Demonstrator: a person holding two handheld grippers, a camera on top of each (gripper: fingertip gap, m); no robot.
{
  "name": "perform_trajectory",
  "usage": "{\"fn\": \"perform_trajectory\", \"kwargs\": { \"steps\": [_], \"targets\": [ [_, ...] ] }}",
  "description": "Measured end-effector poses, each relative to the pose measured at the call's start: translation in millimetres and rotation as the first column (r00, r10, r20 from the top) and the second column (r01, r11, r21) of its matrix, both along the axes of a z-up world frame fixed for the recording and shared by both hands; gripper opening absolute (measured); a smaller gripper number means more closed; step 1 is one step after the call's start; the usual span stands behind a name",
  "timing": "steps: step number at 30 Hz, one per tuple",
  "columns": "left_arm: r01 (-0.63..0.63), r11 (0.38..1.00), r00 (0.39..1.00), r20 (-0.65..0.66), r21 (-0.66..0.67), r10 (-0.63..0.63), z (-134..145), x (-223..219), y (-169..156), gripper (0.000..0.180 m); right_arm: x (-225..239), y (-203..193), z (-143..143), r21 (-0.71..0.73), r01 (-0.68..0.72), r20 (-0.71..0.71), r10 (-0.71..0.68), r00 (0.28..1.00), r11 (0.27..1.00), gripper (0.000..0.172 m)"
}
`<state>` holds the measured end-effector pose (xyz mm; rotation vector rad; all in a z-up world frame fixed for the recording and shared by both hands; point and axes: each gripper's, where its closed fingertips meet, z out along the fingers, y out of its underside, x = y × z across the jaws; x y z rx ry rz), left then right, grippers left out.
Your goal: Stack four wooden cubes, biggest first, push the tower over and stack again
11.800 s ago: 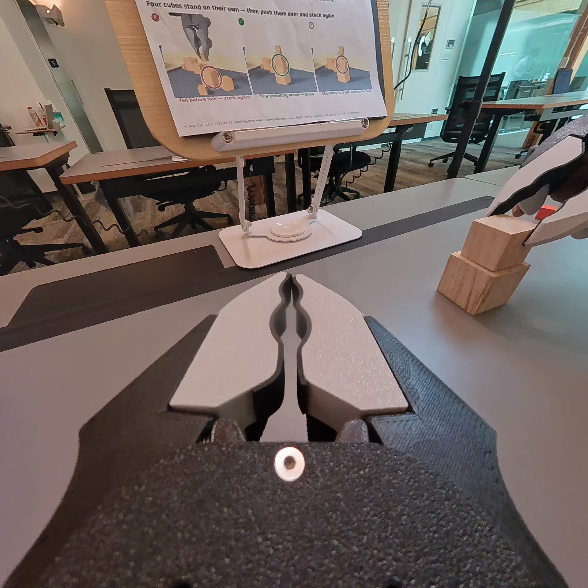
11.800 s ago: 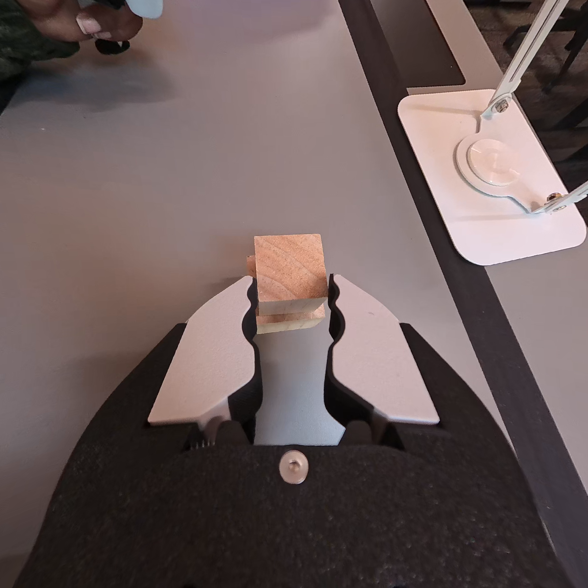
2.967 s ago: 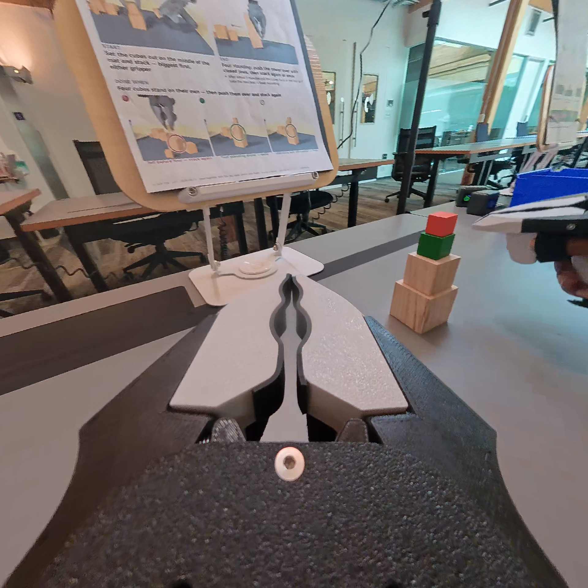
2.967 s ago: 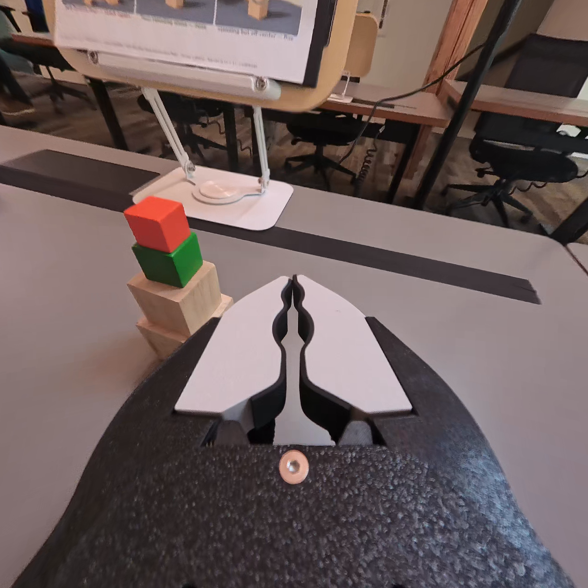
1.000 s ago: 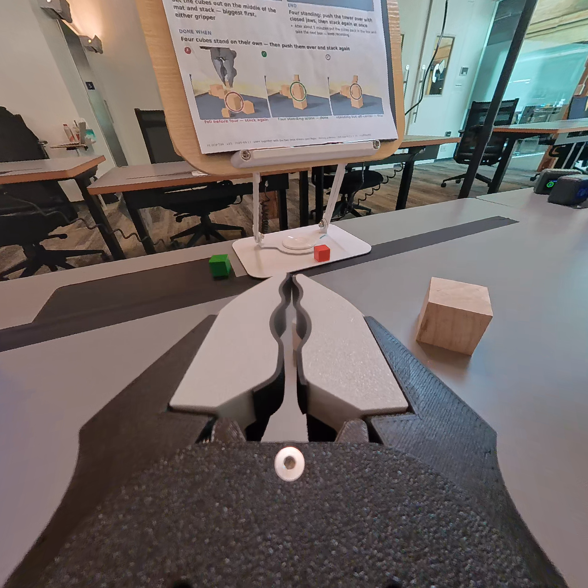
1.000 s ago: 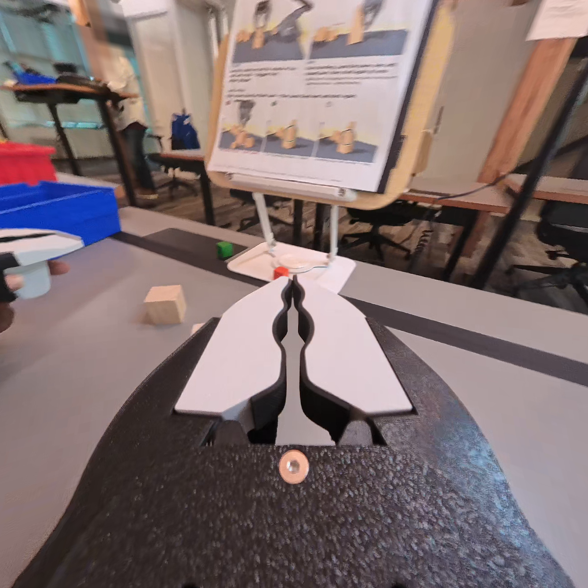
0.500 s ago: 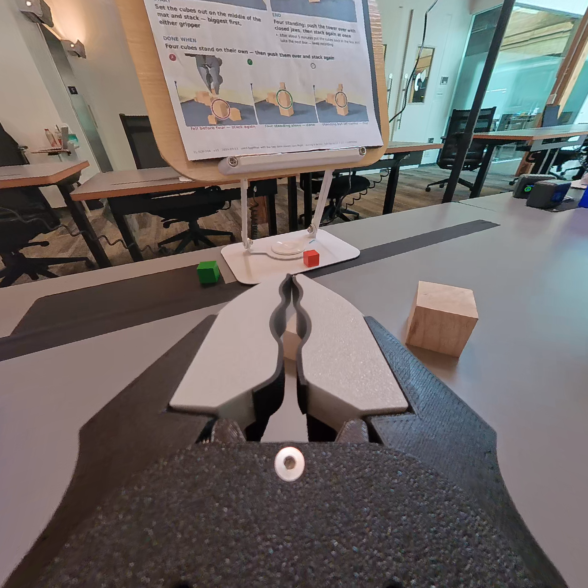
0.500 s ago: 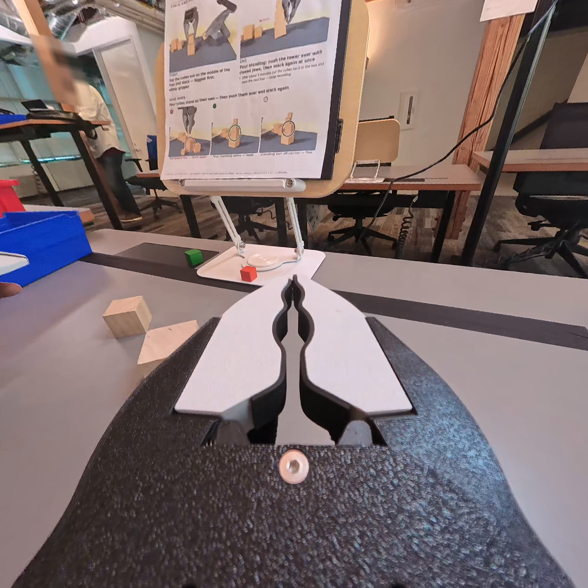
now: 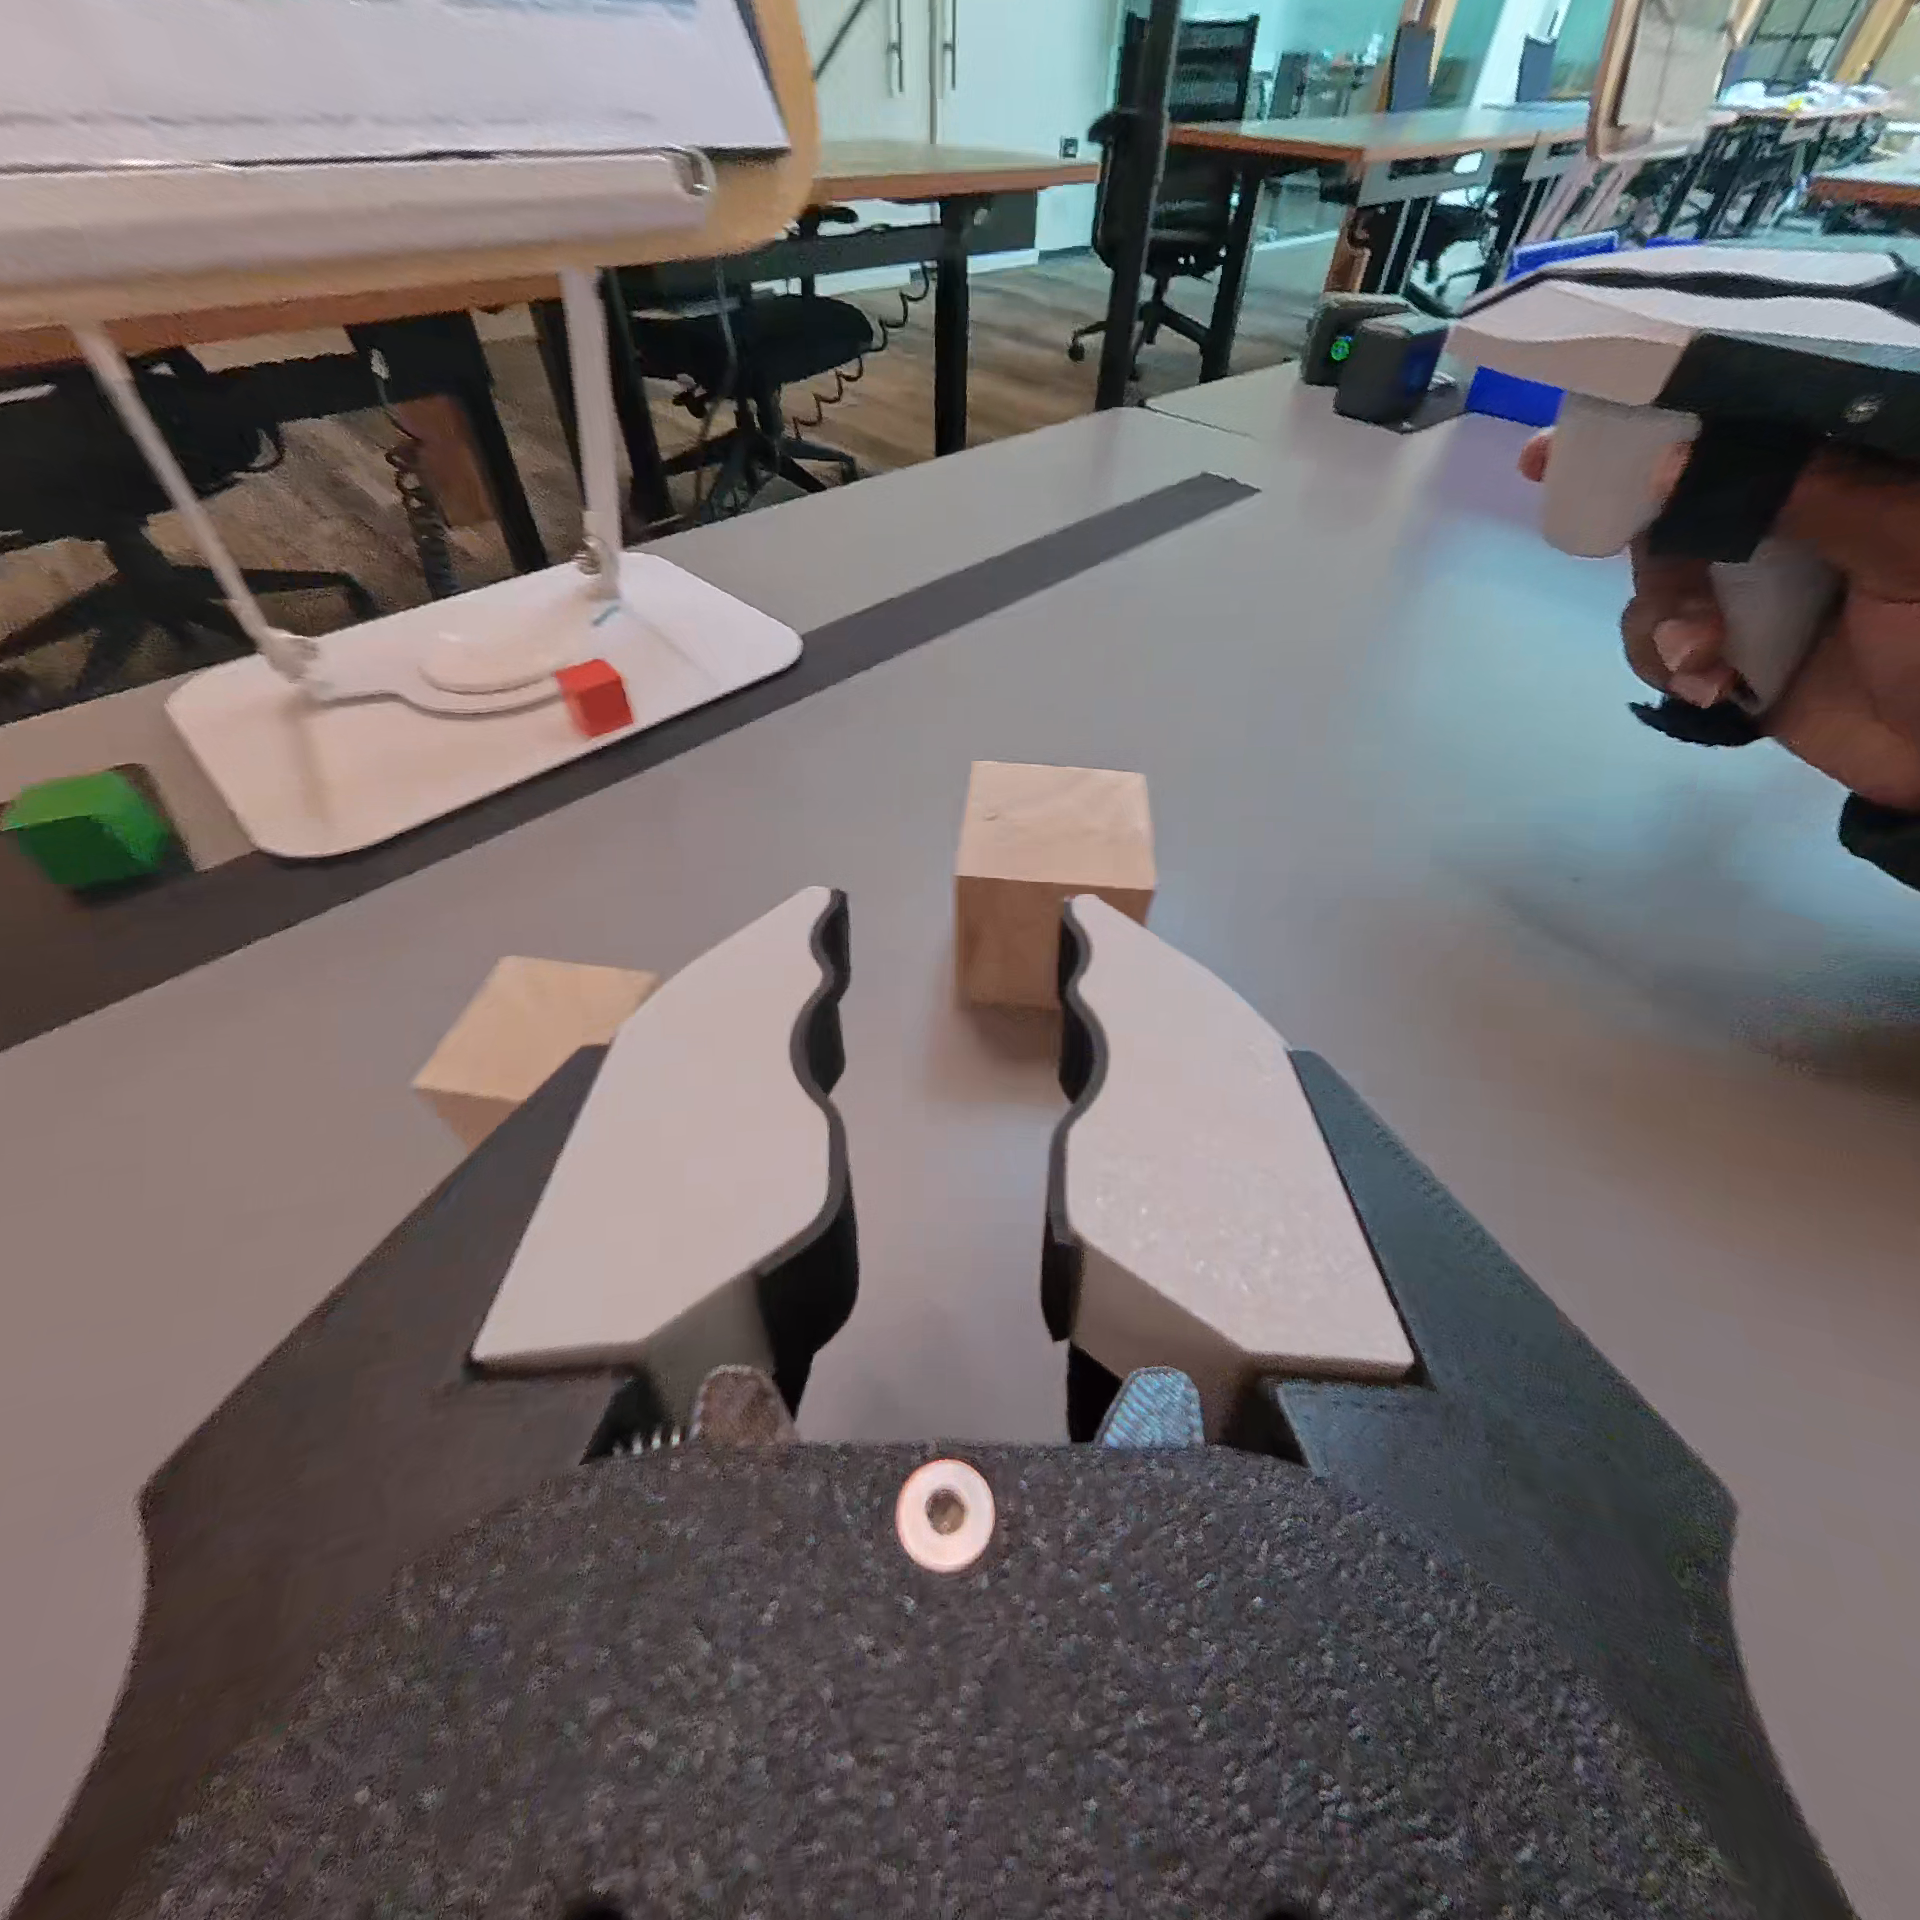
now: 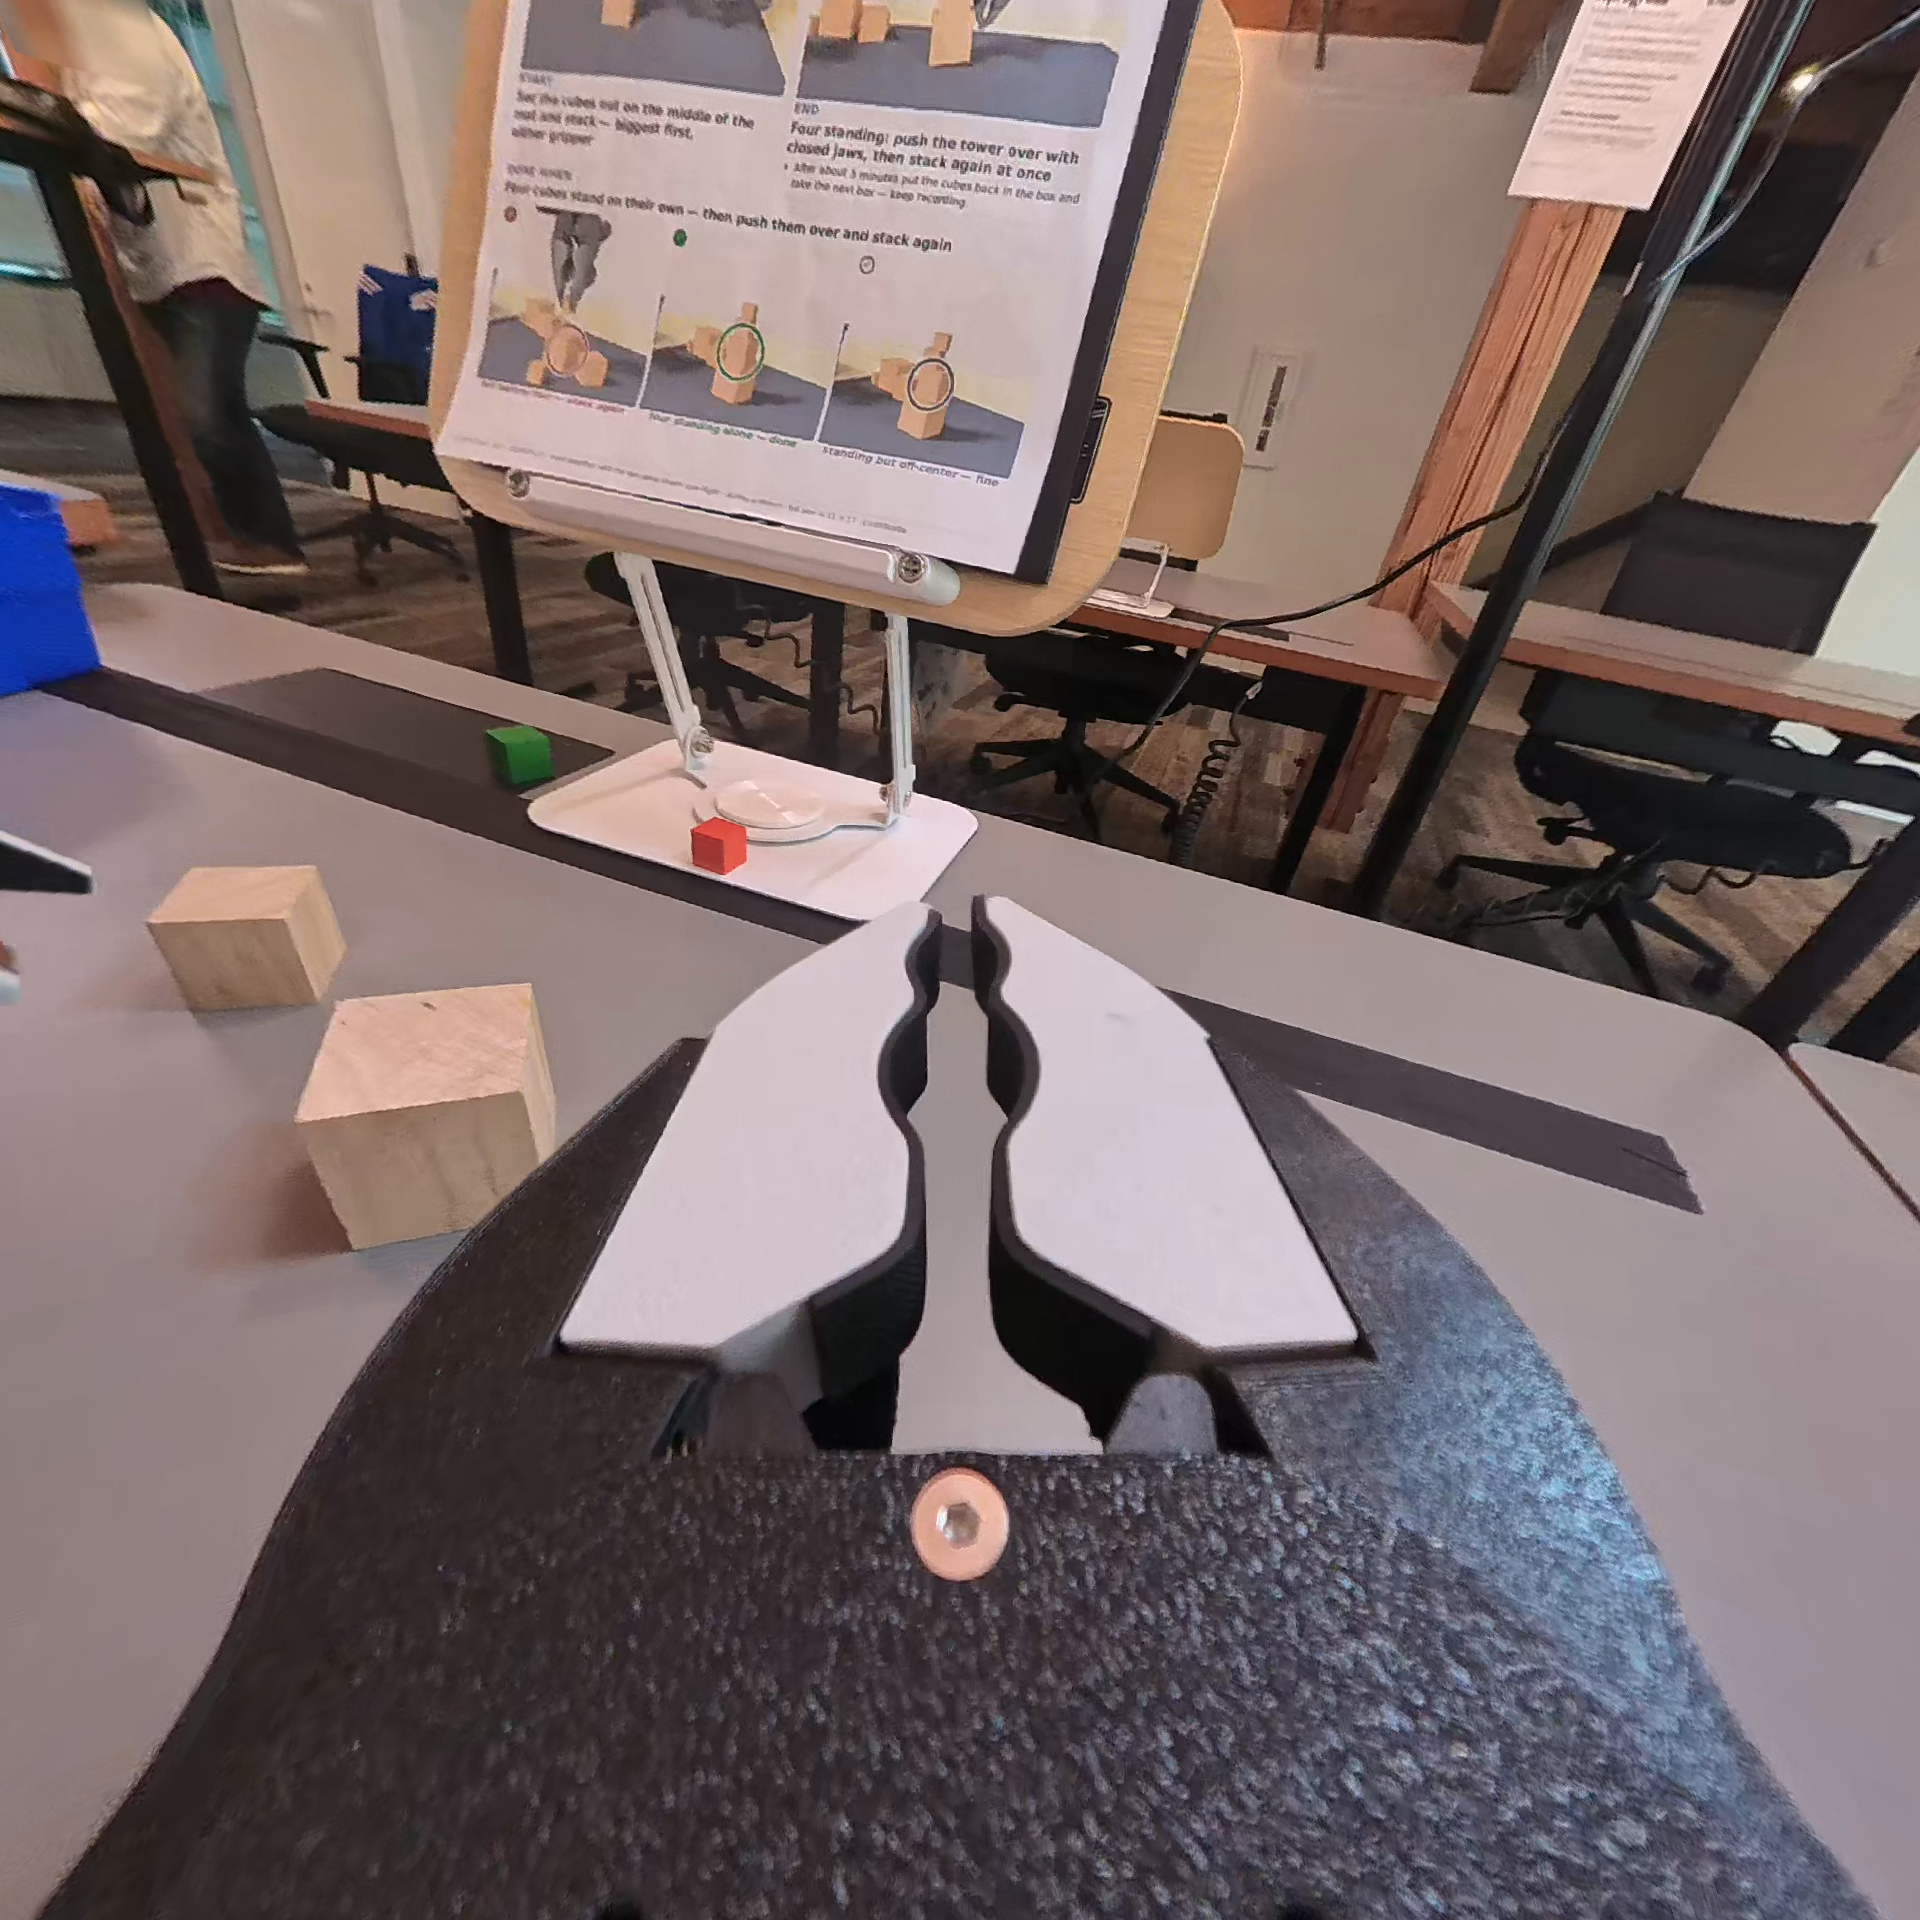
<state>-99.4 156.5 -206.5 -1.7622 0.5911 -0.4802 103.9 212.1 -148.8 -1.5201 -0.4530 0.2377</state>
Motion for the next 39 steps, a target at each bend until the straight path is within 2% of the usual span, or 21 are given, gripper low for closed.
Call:
{"fn": "perform_trajectory", "kwargs": {
  "steps": [4, 7, 10, 17, 22, 25, 29, 35, 39],
  "targets": [
    [0.030, 0.999, 0.998, -0.052, -0.036, -0.032, -11.2, 41.7, -4.0, 0.060, 2.4, 0.5, 0.3, -0.004, 0.014, 0.013, -0.014, 1.000, 1.000, 0.007],
    [-0.001, 0.999, 0.989, -0.150, -0.044, -0.006, -28.0, 59.4, 4.3, 0.076, 6.5, -0.2, 5.4, 0.000, 0.020, -0.007, -0.020, 1.000, 1.000, 0.008],
    [-0.038, 0.998, 0.978, -0.208, -0.053, 0.027, -38.1, 69.2, 17.3, 0.084, 11.5, -0.4, 8.2, 0.003, 0.028, -0.018, -0.028, 0.999, 1.000, 0.008],
    [-0.128, 0.990, 0.944, -0.313, -0.061, 0.103, -49.0, 74.3, 48.5, 0.084, 11.6, -0.3, 11.6, 0.020, 0.027, 0.007, -0.027, 1.000, 0.999, 0.008],
    [-0.147, 0.988, 0.936, -0.328, -0.045, 0.125, -45.7, 65.0, 57.3, 0.080, 13.2, 0.2, 12.5, 0.016, 0.025, -0.007, -0.025, 1.000, 1.000, 0.007],
    [-0.097, 0.984, 0.936, -0.349, -0.151, 0.038, -60.9, 64.7, 55.1, 0.078, 12.4, 1.4, 9.8, 0.001, 0.019, -0.019, -0.019, 1.000, 1.000, 0.007],
    [-0.025, 0.986, 0.927, -0.372, -0.163, -0.038, -64.4, 67.8, 54.4, 0.071, 9.7, -0.1, 9.2, 0.012, 0.016, 0.006, -0.016, 1.000, 1.000, 0.006],
    [0.106, 0.983, 0.922, -0.356, -0.148, -0.153, -55.9, 75.8, 40.5, 0.065, 14.3, 0.7, 10.3, 0.000, 0.016, -0.030, -0.016, 0.999, 1.000, 0.006],
    [0.299, 0.947, 0.904, -0.285, -0.114, -0.320, -33.9, 77.9, 15.7, 0.064, 15.8, 0.4, 11.4, 0.002, 0.017, -0.037, -0.017, 0.999, 1.000, 0.006]
  ]
}}
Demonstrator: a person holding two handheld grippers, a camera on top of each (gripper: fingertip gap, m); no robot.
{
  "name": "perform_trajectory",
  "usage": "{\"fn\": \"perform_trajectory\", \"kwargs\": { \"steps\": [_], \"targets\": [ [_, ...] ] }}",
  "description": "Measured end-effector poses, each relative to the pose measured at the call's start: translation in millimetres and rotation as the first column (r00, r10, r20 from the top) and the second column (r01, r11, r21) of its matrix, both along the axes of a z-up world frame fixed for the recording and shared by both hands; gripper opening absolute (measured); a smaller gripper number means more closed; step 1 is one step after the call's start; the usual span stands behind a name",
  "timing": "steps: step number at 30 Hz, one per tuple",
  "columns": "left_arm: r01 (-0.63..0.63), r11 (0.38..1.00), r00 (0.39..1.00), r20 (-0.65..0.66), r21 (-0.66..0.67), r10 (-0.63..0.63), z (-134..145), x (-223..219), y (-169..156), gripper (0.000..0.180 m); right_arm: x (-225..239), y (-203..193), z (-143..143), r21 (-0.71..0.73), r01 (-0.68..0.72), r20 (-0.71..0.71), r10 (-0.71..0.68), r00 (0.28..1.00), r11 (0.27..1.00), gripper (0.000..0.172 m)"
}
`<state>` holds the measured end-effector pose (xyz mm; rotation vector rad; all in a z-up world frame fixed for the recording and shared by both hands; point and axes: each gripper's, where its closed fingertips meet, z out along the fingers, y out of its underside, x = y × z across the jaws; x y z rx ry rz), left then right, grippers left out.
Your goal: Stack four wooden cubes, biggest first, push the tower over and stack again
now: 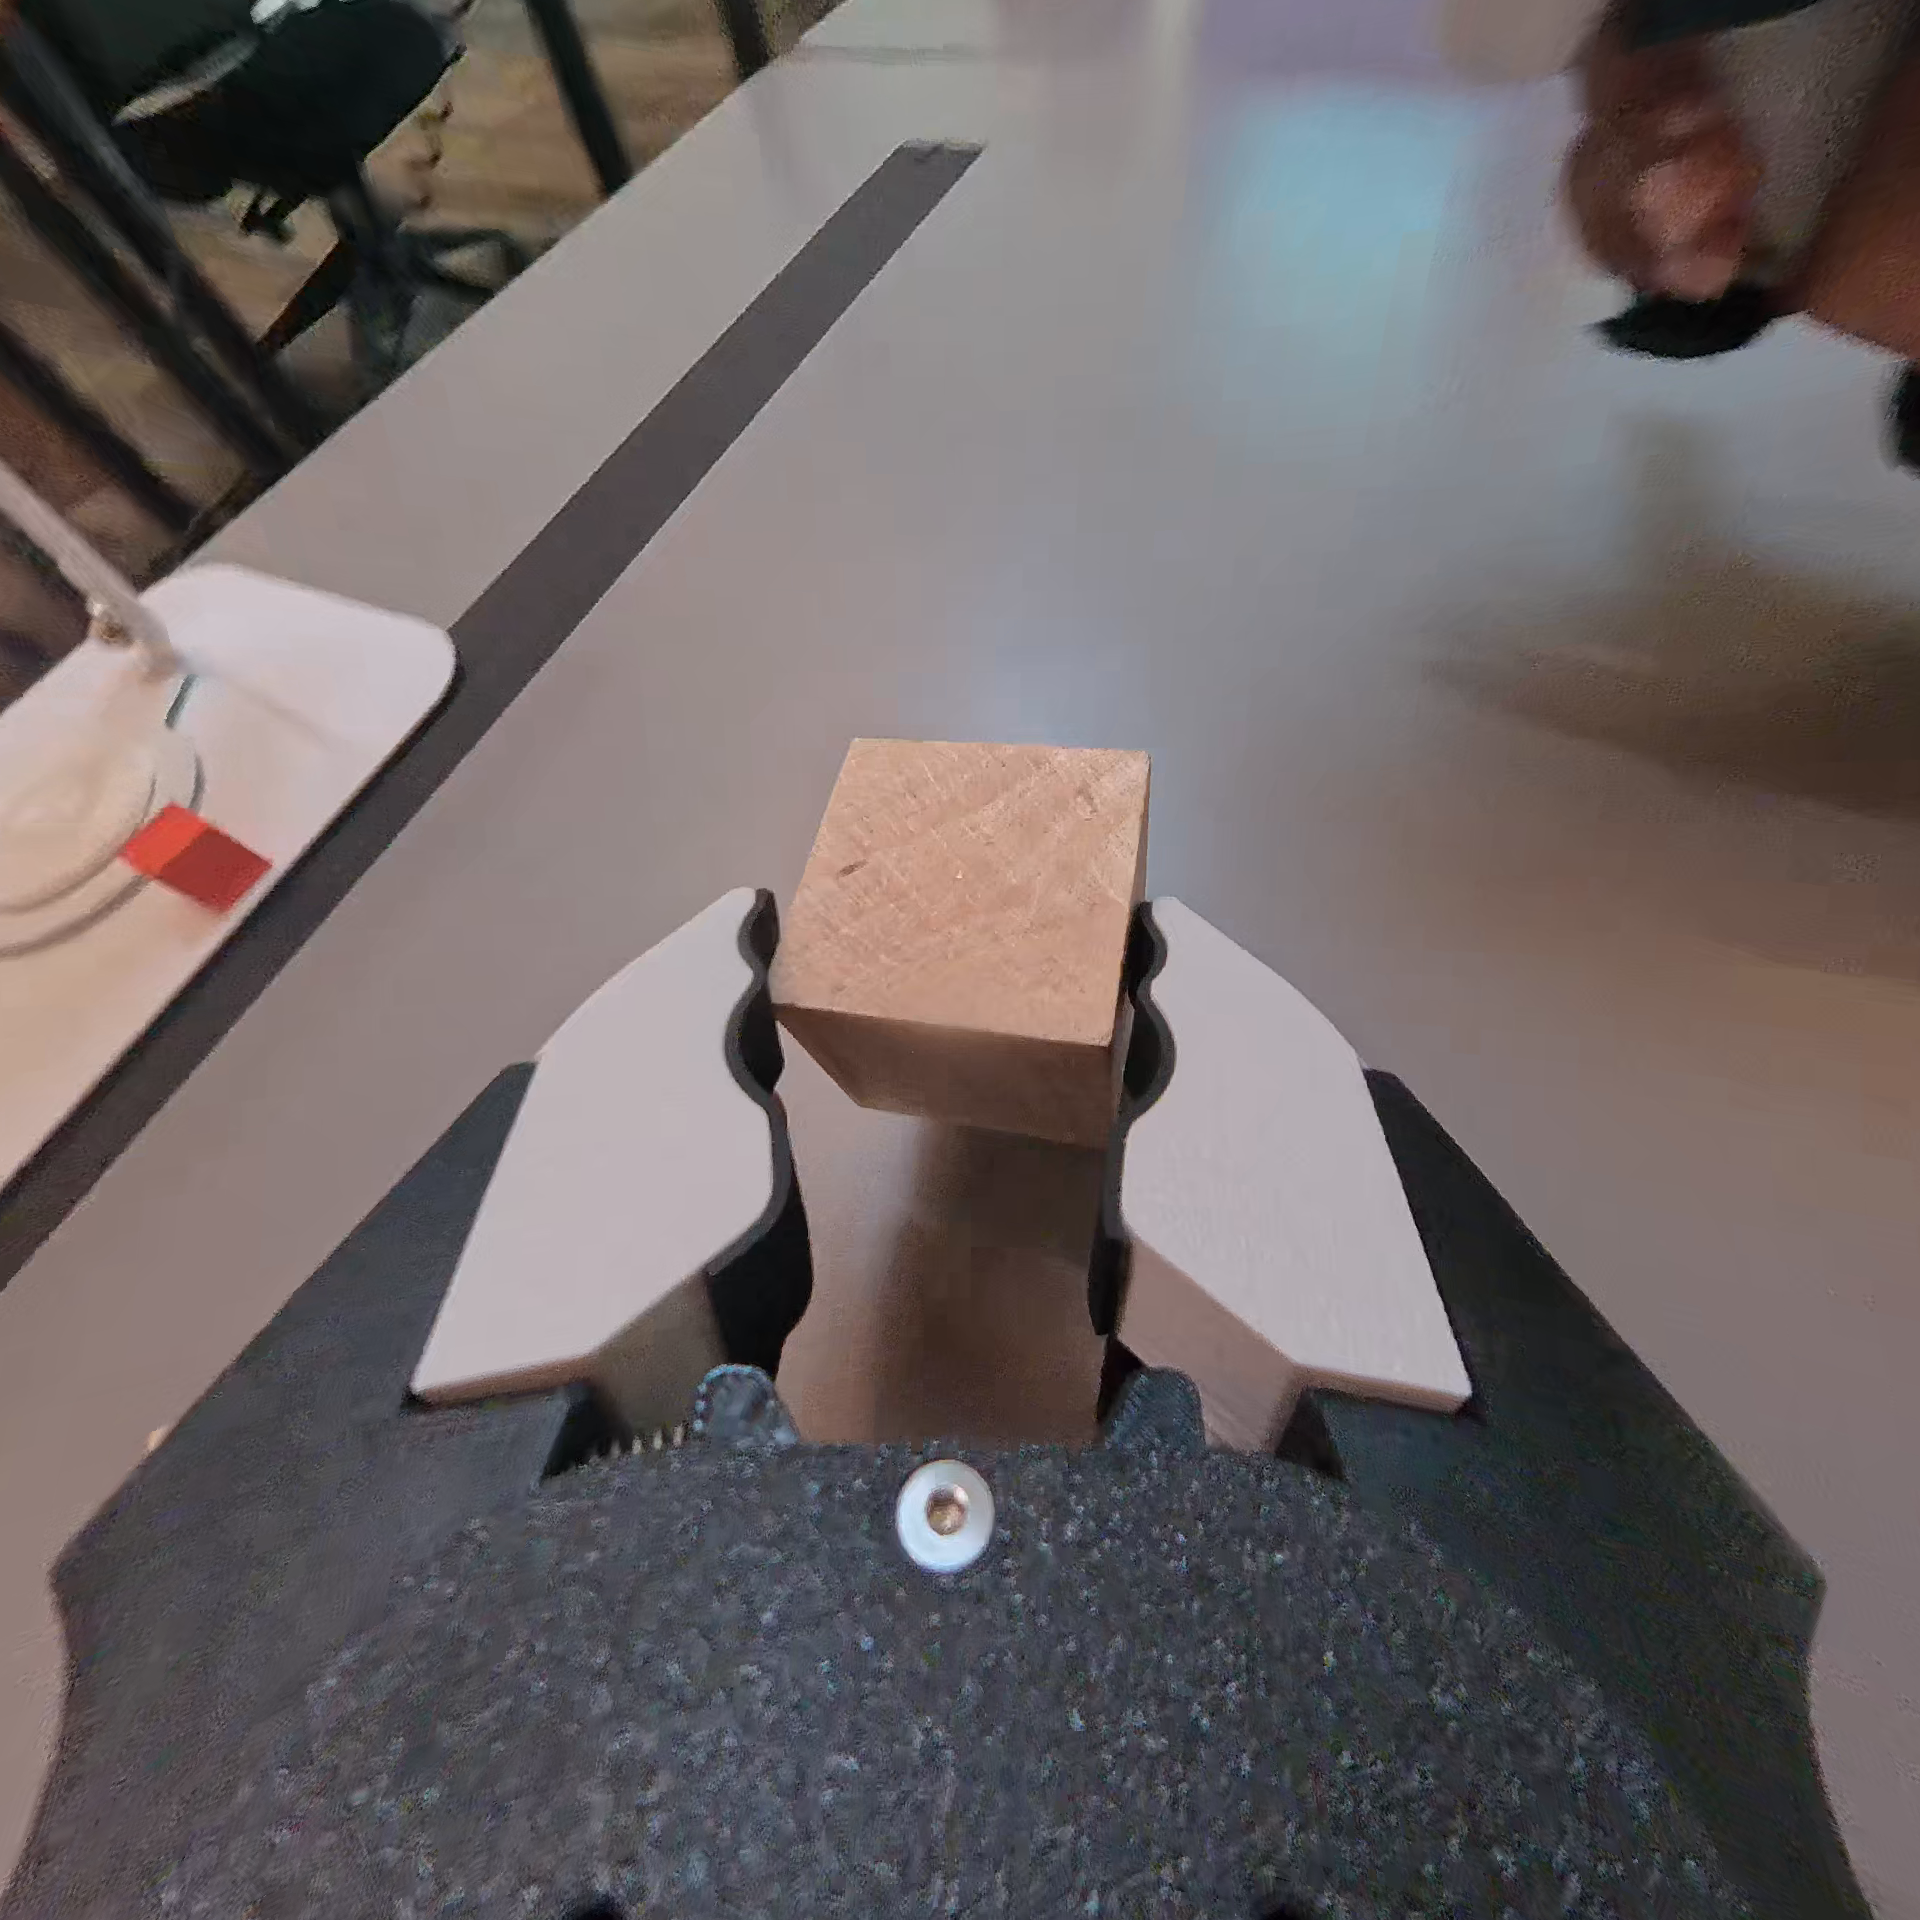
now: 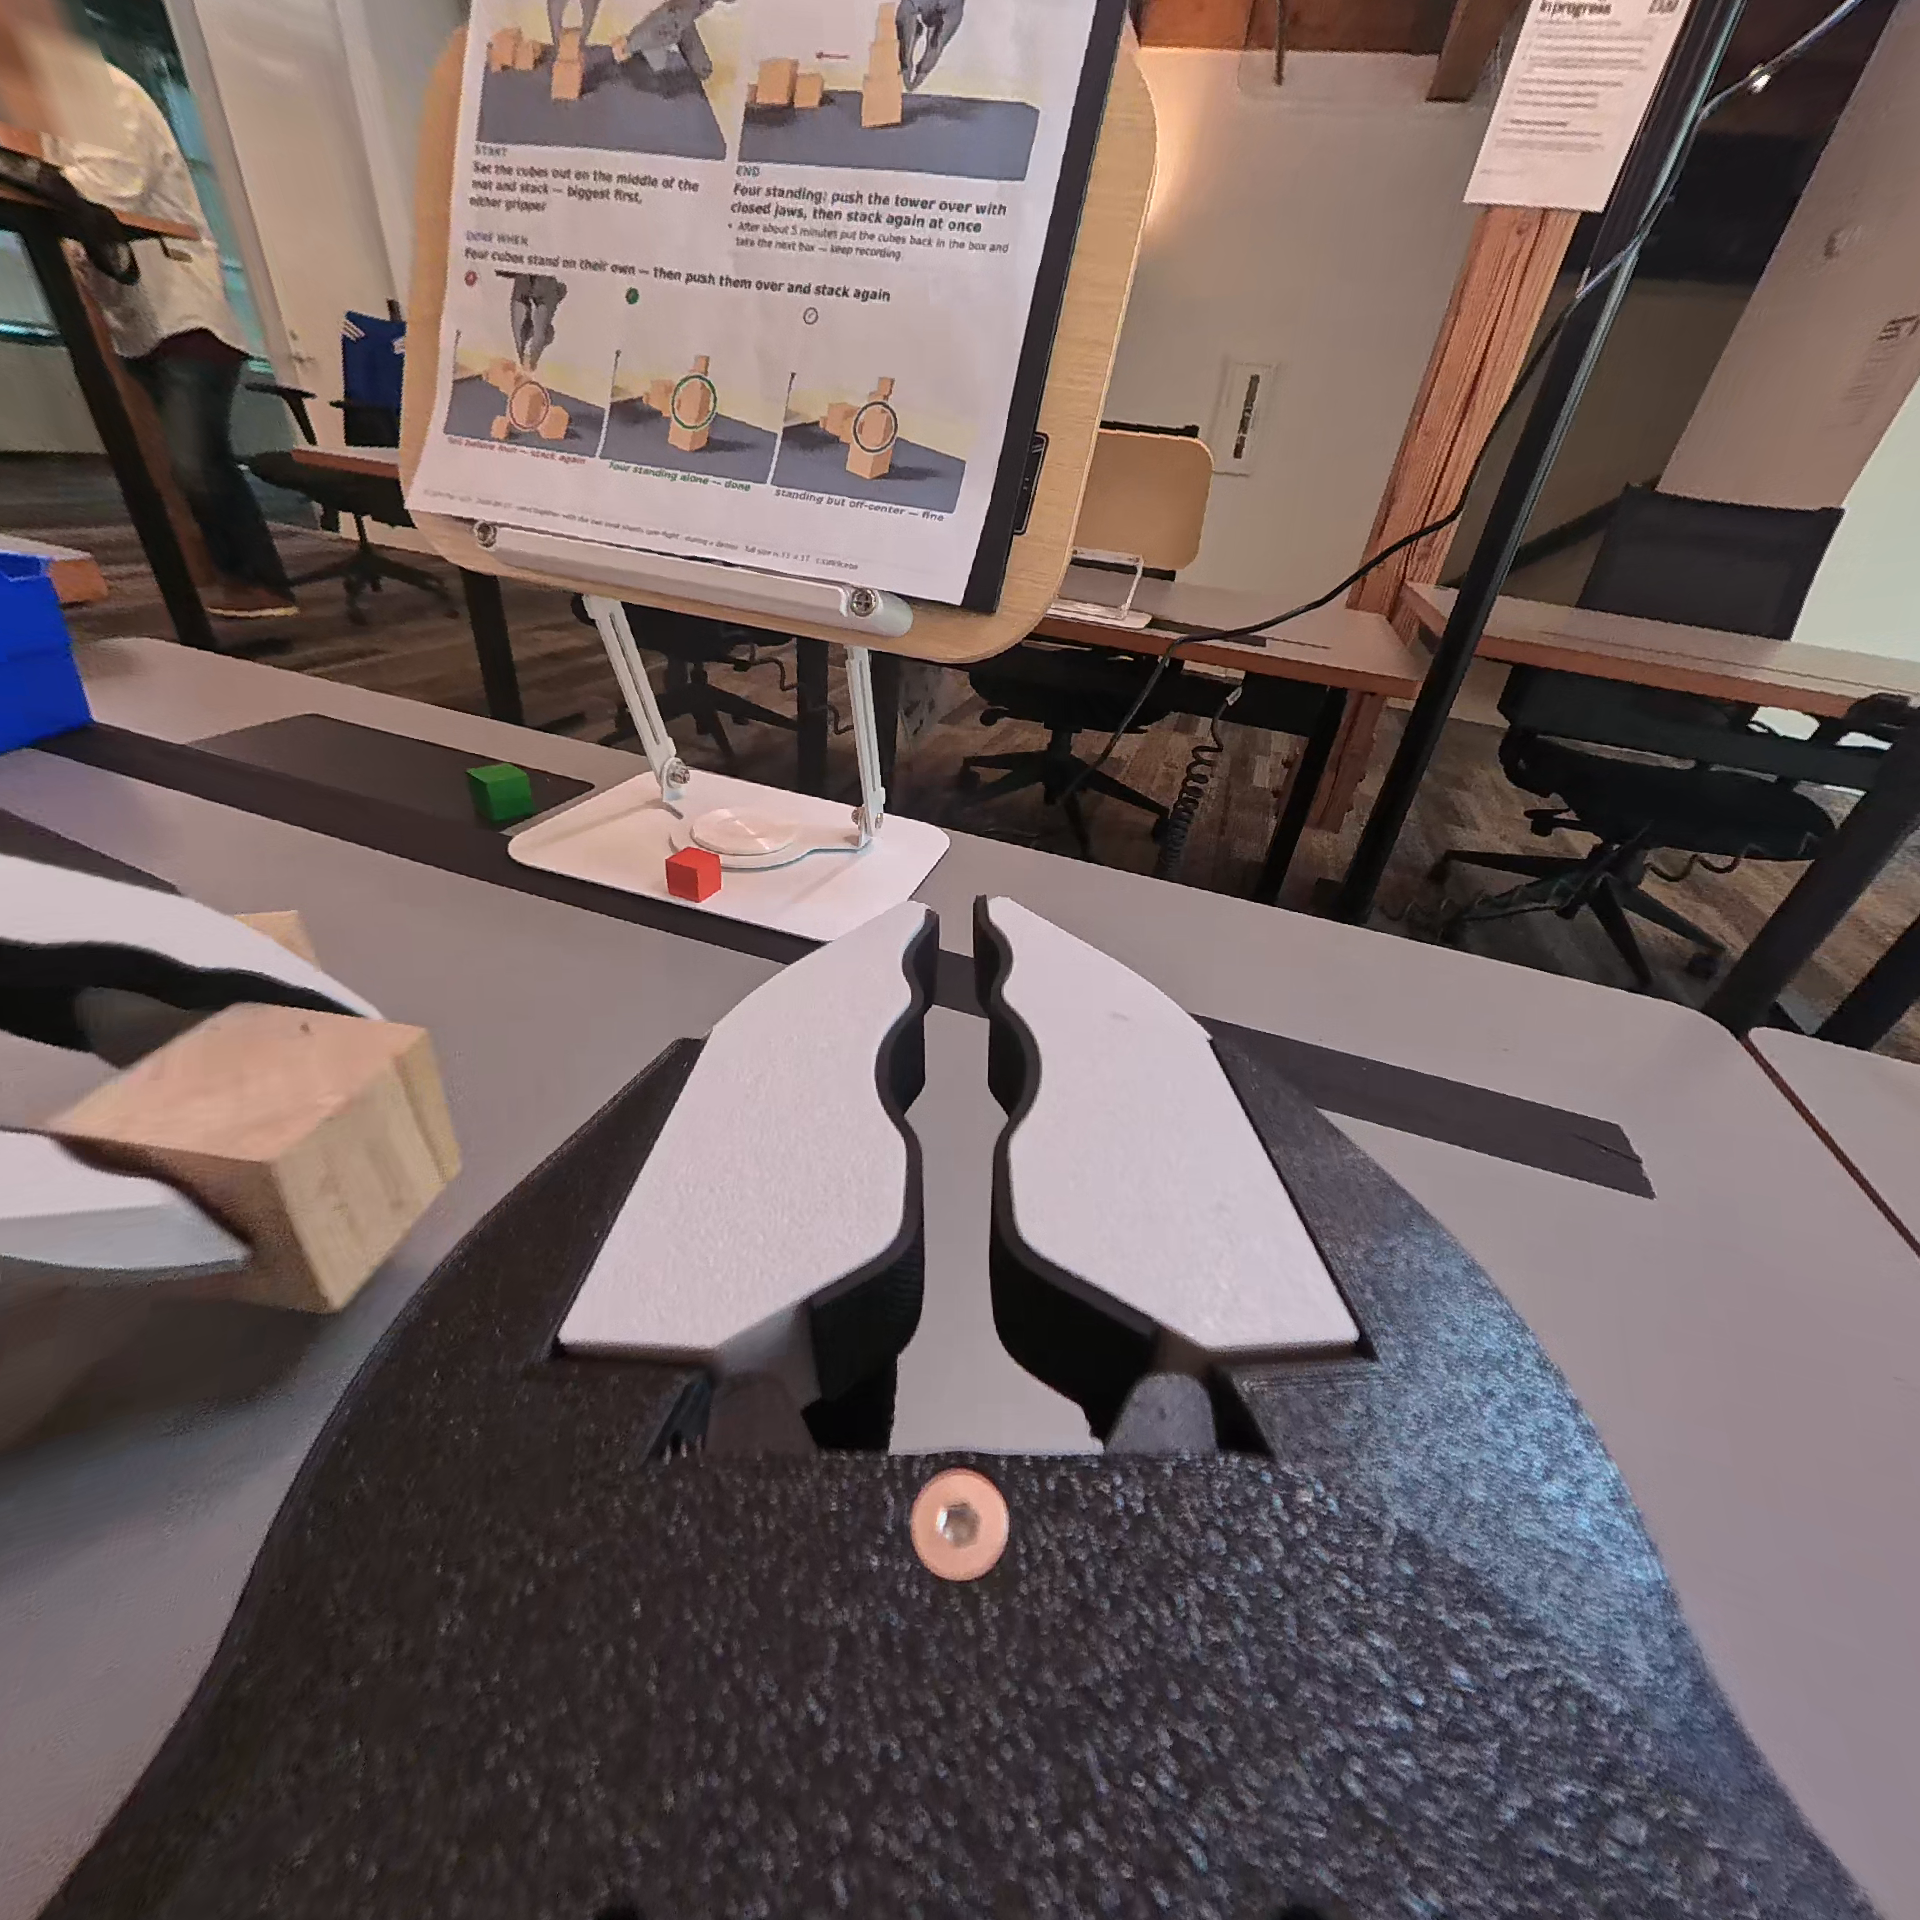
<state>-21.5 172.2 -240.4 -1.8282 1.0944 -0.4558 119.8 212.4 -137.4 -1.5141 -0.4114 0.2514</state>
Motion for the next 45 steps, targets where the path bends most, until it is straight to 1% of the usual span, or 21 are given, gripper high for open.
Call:
{"fn": "perform_trajectory", "kwargs": {
  "steps": [3, 6, 9, 13, 16, 28, 35, 38, 39, 40, 42, 45],
  "targets": [
    [0.094, 0.996, 0.995, 0.027, -0.008, -0.094, 12.5, -17.4, -15.4, 0.064, 0.3, -0.4, 0.0, 0.000, -0.002, -0.004, 0.002, 1.000, 1.000, 0.006],
    [0.147, 0.989, 0.989, 0.038, -0.030, -0.146, 16.2, -46.2, -28.6, 0.064, 1.8, -0.1, -0.8, -0.004, 0.000, -0.012, 0.000, 1.000, 1.000, 0.006],
    [0.156, 0.986, 0.986, 0.062, -0.060, -0.153, 15.5, -79.8, -41.5, 0.065, 4.4, 0.8, -3.3, -0.025, 0.001, -0.030, -0.002, 1.000, 1.000, 0.006],
    [0.112, 0.990, 0.993, 0.047, -0.091, -0.108, 1.2, -112.9, -49.6, 0.064, 6.9, 2.8, -6.3, -0.049, 0.005, -0.057, -0.008, 0.998, 0.999, 0.005],
    [0.116, 0.989, 0.993, 0.034, -0.089, -0.113, -7.6, -118.8, -52.6, 0.063, 7.2, 3.4, -10.5, -0.061, 0.009, -0.053, -0.012, 0.998, 0.998, 0.004],
    [0.167, 0.986, 0.986, 0.003, -0.007, -0.167, -10.6, -123.6, -54.0, 0.064, 4.1, 5.9, -22.8, -0.089, 0.000, -0.033, -0.002, 0.999, 0.996, 0.004],
    [0.133, 0.989, 0.989, -0.064, -0.058, -0.137, -15.1, -144.2, -59.9, 0.063, 1.5, 6.2, -26.3, -0.097, -0.010, -0.023, 0.008, 1.000, 0.995, 0.004],
    [0.119, 0.985, 0.978, -0.154, -0.124, -0.138, -21.5, -152.9, -66.3, 0.067, -0.3, 6.4, -27.7, -0.102, -0.017, -0.022, 0.015, 1.000, 0.995, 0.004],
    [0.107, 0.986, 0.971, -0.202, -0.130, -0.132, -25.1, -157.2, -65.0, 0.065, -1.6, 6.5, -28.8, -0.108, -0.021, -0.019, 0.019, 1.000, 0.994, 0.004],
    [0.103, 0.987, 0.962, -0.239, -0.122, -0.130, -26.9, -160.3, -62.9, 0.059, -2.7, 6.5, -30.1, -0.112, -0.024, -0.016, 0.022, 1.000, 0.993, 0.004],
    [0.126, 0.984, 0.956, -0.251, -0.128, -0.155, -27.0, -160.3, -61.6, 0.058, -5.0, 5.8, -31.6, -0.115, -0.031, -0.007, 0.030, 1.000, 0.993, 0.004],
    [0.157, 0.978, 0.954, -0.235, -0.136, -0.186, -26.5, -159.9, -55.9, 0.058, -7.0, 5.2, -33.1, -0.120, -0.041, 0.001, 0.041, 0.999, 0.992, 0.004]
  ]
}}
